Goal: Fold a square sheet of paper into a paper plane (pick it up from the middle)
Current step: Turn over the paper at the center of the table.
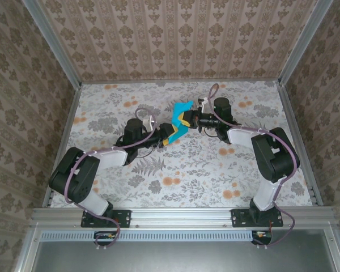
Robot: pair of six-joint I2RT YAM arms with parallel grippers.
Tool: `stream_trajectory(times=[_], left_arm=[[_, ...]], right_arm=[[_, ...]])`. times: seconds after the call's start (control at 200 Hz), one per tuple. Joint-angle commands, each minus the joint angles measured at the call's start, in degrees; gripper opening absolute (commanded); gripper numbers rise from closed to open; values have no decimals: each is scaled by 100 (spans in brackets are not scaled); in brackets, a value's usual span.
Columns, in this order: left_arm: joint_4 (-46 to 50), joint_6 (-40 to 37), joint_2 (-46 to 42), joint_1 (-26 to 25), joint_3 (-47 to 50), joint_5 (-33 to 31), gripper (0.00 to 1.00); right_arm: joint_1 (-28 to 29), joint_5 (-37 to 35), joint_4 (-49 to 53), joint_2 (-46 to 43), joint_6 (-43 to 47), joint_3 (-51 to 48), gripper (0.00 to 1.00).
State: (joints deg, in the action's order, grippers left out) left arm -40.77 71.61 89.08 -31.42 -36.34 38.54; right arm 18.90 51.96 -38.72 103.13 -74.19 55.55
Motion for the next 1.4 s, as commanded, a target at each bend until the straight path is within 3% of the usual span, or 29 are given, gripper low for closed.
stream_trajectory(times=[0.0,0.525,0.705,0.82,0.96,1.08,1.26,1.395], left_arm=[[-162,-106,-165,39,68,12,64],[74,-409,-252,98,49,13,20],[495,-711,-351,133,9,-54,13],[1629,-1349,-573,145,-192,-130,12],[4263,-2761,-992,112,-845,-1194,11],[6365,-3628,-1215,-31,-1544,-2580,11],[8085,-4163,-1195,-419,-2436,-4328,10],[9154,-4207,-708,-851,-3154,-5844,9]], right_arm=[[11,200,-120,92,-93,-44,9],[10,366,755,247,403,127,14],[-56,293,1894,38,1113,326,29],[-193,-71,3039,-258,1877,445,46],[-320,-1012,4510,-671,2981,611,56],[-321,-1883,5226,-987,3543,610,61],[-311,-2510,5466,-1274,3732,471,64],[-306,-2903,5537,-1424,3730,340,66]])
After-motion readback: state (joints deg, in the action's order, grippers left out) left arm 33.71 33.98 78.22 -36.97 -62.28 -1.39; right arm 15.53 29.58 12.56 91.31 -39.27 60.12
